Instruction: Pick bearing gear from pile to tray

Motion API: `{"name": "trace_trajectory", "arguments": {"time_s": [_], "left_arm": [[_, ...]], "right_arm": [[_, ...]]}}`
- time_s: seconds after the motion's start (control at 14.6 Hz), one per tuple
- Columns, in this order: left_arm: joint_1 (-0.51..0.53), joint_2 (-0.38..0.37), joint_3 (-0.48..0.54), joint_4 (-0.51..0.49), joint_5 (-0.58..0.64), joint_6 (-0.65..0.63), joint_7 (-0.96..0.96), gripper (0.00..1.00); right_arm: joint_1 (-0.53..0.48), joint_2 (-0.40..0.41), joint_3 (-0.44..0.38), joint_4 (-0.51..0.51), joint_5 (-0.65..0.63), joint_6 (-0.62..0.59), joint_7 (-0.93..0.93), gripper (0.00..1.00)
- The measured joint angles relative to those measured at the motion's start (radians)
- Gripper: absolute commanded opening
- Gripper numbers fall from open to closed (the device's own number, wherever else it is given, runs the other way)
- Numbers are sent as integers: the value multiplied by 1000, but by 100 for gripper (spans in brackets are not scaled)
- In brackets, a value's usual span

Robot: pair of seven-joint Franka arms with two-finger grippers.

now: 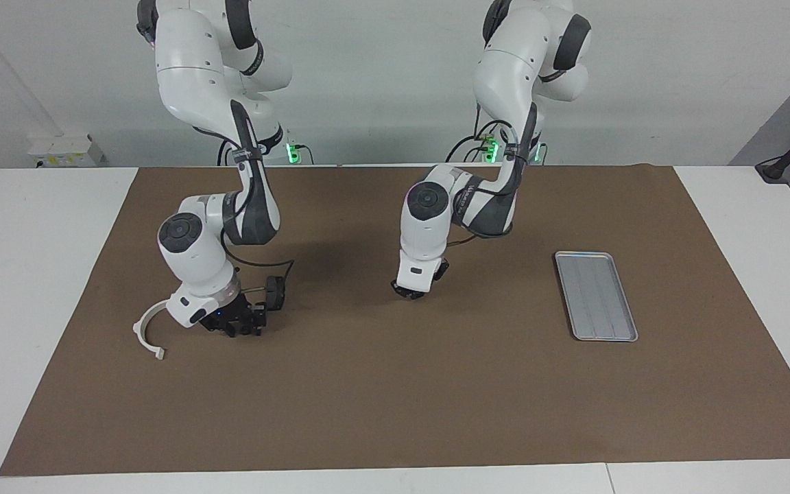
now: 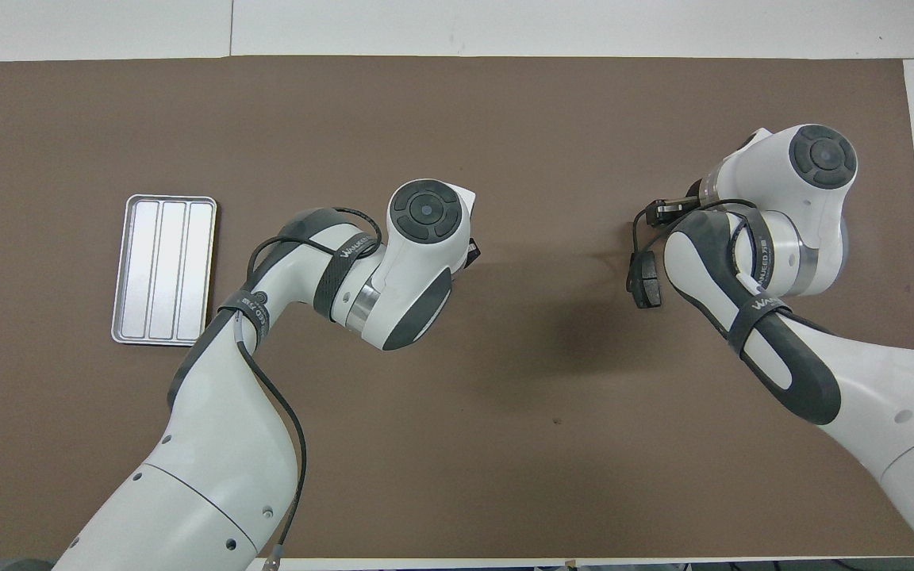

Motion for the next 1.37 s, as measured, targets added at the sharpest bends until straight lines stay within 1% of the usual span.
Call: {"name": "trace_trajectory", "arguments": {"time_s": [0.07,0.14,0.27,0.48,0.55,0.69,0.89,1.03,1.17,1.37], "left_arm": [[26,-27,2,2,2,-27,3,0],[57,-58,4,0,4,-55,22,0],[139,-132,5,-31,5,-90,123,0],[270,-238,6,-119,4,-131,303,0],[306,-257,7,-146,4,-137,379,0],[380,-269,7,-175,3,-139,541,0],[495,-271,7,-212,3,-124,744,0],[559,-288,7,-283,3,-67,860,0],[599,-314,6,-375,3,12,921,0],[604,-347,-1,-465,3,63,931,0]], "right_arm": [[1,-2,0,0,0,0,0,0],[2,-5,1,0,0,0,0,0],[2,-4,1,0,0,0,0,0],[6,-7,5,9,1,-11,18,0],[18,-14,7,29,1,-45,40,0],[64,-37,9,106,-1,-160,122,0],[145,-76,8,251,-19,-326,256,0],[197,-84,10,337,-38,-411,353,0],[284,-83,12,382,-55,-444,477,0],[412,-70,14,387,-68,-444,654,0]]}}
